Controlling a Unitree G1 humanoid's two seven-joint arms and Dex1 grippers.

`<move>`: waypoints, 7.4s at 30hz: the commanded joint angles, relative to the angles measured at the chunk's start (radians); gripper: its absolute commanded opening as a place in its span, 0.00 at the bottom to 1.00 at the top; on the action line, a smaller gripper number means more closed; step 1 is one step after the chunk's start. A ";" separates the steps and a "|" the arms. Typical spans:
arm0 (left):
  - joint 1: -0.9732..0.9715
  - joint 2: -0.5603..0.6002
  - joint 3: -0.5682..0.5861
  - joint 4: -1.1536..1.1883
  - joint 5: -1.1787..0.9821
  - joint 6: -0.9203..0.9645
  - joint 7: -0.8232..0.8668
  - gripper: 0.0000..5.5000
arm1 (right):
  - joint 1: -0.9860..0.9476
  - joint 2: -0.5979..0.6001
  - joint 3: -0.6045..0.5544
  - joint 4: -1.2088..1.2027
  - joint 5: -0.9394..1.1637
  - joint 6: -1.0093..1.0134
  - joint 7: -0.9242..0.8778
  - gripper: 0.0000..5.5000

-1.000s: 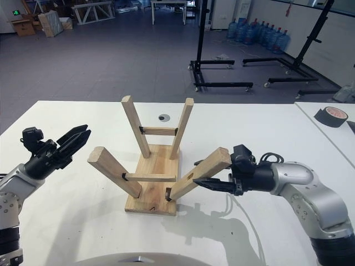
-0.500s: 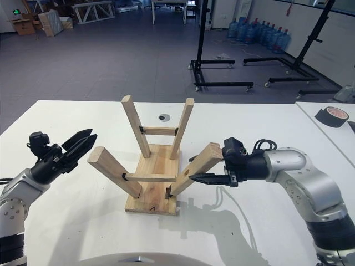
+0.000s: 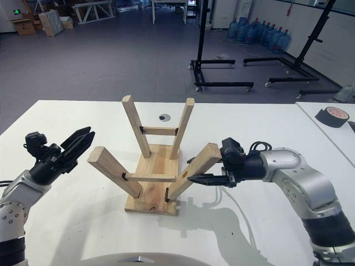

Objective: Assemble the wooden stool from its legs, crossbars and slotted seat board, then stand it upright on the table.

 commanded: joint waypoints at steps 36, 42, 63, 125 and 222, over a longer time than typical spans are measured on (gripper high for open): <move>0.050 -0.079 -0.131 -0.062 0.038 -0.072 0.037 0.73 | -0.118 -0.029 0.317 0.113 -0.275 -0.035 -0.046 0.37; 0.047 -0.081 -0.167 -0.070 0.062 -0.079 0.038 0.73 | -0.143 0.011 0.332 0.096 -0.247 0.010 -0.093 0.37; 0.105 -0.116 -0.351 -0.134 0.111 -0.115 0.085 0.73 | -0.200 0.089 0.460 0.046 -0.292 0.176 -0.193 0.37; -0.273 0.025 -0.155 -0.484 -0.359 -0.105 0.426 0.73 | -0.052 0.063 -0.340 -0.108 0.406 0.300 -0.290 0.60; 0.257 0.458 -0.256 -0.010 0.419 -0.255 -0.400 0.73 | -0.025 0.331 0.229 0.265 -0.404 -0.199 -0.204 0.60</move>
